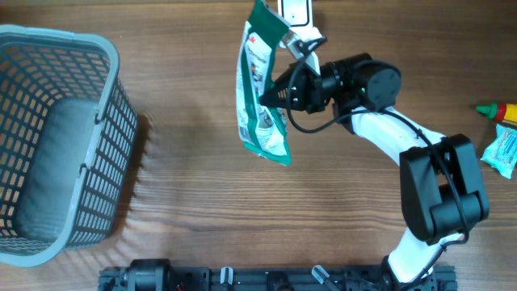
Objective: Scan the item barcode
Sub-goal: 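Lift gloves packet up to the scanner window with right gripper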
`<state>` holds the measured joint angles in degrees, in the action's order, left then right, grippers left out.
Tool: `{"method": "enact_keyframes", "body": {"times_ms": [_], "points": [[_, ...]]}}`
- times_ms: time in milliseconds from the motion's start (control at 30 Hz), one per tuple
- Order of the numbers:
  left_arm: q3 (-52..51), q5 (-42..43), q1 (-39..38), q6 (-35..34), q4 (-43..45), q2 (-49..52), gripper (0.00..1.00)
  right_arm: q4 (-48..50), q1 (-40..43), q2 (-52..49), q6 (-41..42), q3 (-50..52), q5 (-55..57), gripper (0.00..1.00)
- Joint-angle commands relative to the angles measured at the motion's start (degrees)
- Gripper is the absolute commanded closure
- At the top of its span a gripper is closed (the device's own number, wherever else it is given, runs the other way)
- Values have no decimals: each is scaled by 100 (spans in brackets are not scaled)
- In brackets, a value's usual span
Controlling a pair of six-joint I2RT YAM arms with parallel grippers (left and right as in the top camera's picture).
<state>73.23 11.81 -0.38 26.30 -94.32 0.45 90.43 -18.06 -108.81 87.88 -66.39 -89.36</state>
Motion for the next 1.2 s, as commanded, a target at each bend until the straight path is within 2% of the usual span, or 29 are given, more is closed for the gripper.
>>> {"method": "enact_keyframes", "body": {"times_ms": [0, 33, 133, 200, 233, 267, 367, 400, 467, 567, 667, 733, 767, 1000, 1167], "points": [[0, -13, -15, 31, 13, -17, 0, 289, -306, -46, 1434, -734, -348, 95], [0, -13, -15, 31, 13, -17, 0, 278, -411, -31, 1733, -922, -319, 95], [0, -13, -15, 31, 13, -17, 0, -549, -667, 46, 1534, -1191, -260, 95], [0, -15, -15, 31, 13, -17, 0, -1775, -815, 39, 101, -1300, -48, 95], [0, -13, -15, 31, 13, -17, 0, -2653, -855, 37, -964, -1314, 103, 95], [0, -13, -15, 31, 13, -17, 0, -3967, -874, 39, -2483, -1316, 411, 95], [0, -13, -15, 31, 15, -17, 0, -7173, -975, 39, -6043, -1316, 2236, 95], [0, -13, -15, 31, 13, -17, 0, -7890, -1064, 39, -6822, -1316, 2988, 95], [0, -13, -15, 31, 13, -17, 0, -8815, -1263, 59, -7864, -1322, 3871, 95], [0, -13, -15, 31, 13, -17, 0, -10185, -1283, 249, -8732, -1414, 5018, 96], [0, -13, -15, 31, 13, -17, 0, -11982, -1274, 544, -10454, -1851, 6723, 95], [0, -13, -15, 31, 15, -17, 0, -12308, -1311, 640, -11457, -2092, 7296, 95], [0, -13, -15, 31, 15, -17, 0, -12131, -1311, 693, -11674, -2146, 7469, 95], [0, -13, -15, 31, 13, -17, 0, -9921, -1303, 212, -13282, -2135, 9291, 96], [0, -13, -15, 31, 13, -17, 0, -8588, -1078, -629, -14224, -2164, 9809, 96]]}}
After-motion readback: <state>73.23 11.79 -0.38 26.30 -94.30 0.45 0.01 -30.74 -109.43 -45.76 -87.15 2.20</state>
